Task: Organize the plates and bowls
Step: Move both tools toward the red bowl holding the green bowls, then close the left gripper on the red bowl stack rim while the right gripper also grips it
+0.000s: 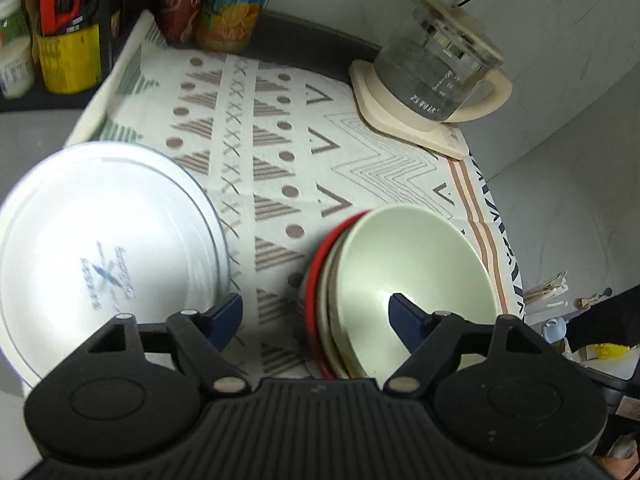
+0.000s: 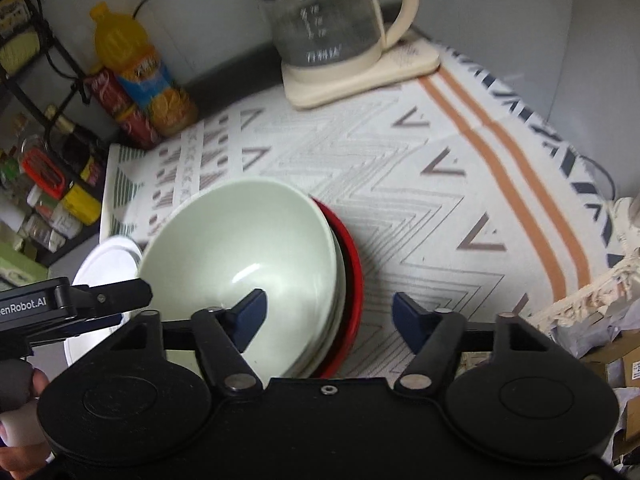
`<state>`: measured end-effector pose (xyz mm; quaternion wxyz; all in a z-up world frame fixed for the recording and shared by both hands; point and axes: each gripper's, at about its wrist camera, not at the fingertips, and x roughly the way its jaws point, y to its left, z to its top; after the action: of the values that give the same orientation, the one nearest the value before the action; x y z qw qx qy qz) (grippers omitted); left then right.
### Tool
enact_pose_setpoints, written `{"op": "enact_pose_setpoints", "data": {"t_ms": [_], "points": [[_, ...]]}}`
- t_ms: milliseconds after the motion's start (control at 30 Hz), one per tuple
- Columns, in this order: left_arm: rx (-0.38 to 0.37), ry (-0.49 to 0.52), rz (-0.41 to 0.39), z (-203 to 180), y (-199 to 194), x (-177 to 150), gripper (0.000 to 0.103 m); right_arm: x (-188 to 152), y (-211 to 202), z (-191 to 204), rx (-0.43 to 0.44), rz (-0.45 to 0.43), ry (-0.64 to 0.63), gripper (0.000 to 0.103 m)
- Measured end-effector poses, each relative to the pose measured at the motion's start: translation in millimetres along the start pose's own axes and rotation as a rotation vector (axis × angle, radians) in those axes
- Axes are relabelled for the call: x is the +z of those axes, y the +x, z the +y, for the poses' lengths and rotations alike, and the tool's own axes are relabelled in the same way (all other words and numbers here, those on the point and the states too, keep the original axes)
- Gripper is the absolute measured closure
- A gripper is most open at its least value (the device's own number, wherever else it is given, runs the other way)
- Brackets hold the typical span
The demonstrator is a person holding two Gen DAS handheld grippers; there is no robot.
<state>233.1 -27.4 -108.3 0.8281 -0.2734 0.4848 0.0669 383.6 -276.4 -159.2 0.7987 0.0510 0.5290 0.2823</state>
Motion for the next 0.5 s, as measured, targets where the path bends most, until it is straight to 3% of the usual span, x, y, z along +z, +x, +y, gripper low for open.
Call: {"op": "enact_pose_setpoints", "data": {"t_ms": [300, 500], "points": [[0.039, -0.12, 0.019, 1, 26, -25, 0.057, 1, 28, -9, 0.059, 0.118, -0.08, 0.056], [0.035, -0.173, -0.05, 0, 24, -33, 0.07, 5, 39, -7, 0.096, 0.145, -0.14, 0.062]]}}
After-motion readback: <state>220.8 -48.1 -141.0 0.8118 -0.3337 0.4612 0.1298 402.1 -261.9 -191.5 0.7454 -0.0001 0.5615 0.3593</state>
